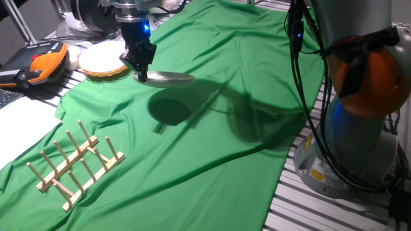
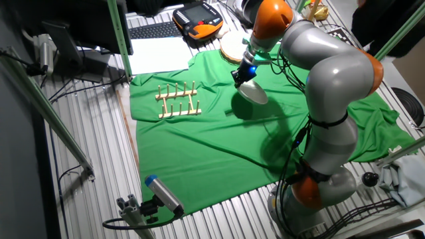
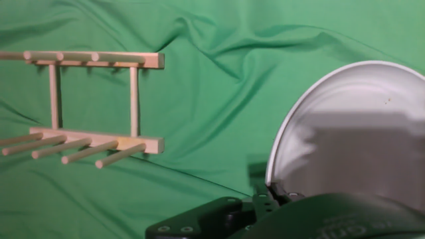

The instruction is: Put the dish on the dish rack

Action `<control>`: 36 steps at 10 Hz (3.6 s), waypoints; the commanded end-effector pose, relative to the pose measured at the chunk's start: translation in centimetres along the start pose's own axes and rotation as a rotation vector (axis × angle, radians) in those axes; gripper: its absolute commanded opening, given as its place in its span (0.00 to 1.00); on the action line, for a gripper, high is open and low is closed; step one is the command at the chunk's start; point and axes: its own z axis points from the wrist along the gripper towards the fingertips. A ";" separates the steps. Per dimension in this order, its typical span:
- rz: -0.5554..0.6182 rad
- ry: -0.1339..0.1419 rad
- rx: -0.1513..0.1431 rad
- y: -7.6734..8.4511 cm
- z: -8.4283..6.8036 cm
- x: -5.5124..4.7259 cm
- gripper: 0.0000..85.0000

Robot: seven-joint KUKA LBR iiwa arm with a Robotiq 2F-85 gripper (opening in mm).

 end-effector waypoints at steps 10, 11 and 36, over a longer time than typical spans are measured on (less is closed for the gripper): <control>0.072 -0.097 0.035 0.0 0.0 0.0 0.00; 0.070 -0.096 0.029 0.0 0.0 0.0 0.00; 0.010 0.073 -0.109 1.6 -2.6 0.0 0.00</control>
